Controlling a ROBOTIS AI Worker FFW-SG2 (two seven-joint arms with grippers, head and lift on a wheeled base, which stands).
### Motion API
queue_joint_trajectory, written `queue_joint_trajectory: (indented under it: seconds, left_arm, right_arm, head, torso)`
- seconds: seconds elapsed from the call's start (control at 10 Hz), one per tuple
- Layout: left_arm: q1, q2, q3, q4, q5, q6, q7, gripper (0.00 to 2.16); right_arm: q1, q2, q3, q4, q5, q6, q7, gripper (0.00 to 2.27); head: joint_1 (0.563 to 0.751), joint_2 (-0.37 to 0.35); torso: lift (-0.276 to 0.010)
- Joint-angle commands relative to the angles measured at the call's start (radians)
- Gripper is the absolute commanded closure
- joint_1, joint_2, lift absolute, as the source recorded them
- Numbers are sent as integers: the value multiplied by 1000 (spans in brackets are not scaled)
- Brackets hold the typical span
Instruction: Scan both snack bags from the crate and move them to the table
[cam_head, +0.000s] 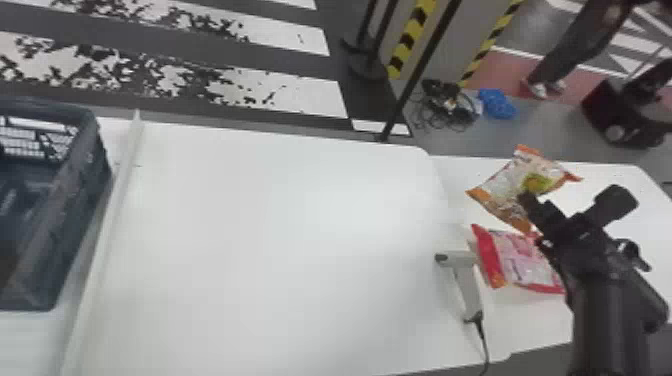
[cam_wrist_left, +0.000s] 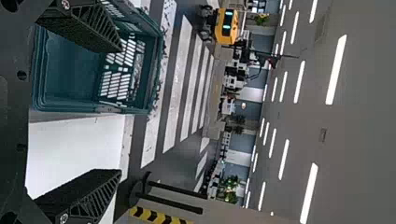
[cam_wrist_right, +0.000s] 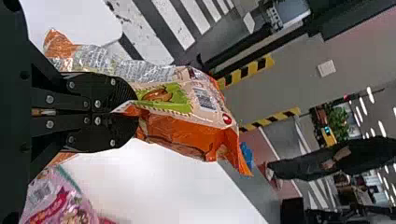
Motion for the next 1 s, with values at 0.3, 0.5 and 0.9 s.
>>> queue_joint_trajectory:
  seconds: [0.3, 0.5, 0.9]
  left_arm:
    - [11, 0, -8, -10, 5, -5, -10, 76]
    - [16, 0, -18, -14, 2, -14, -10, 76]
    - [16, 5, -57, -21, -18, -14, -6, 76]
  right_arm:
    - [-47, -49, 89, 174, 131, -60, -120, 1274]
    - [-15, -51, 141, 168, 140, -56, -164, 87]
    - [104, -40, 116, -62, 105, 171, -190, 73]
  head:
    - [695, -350]
    - [695, -350]
    - [695, -350]
  torso:
    - [-87]
    - [-87]
    - [-87]
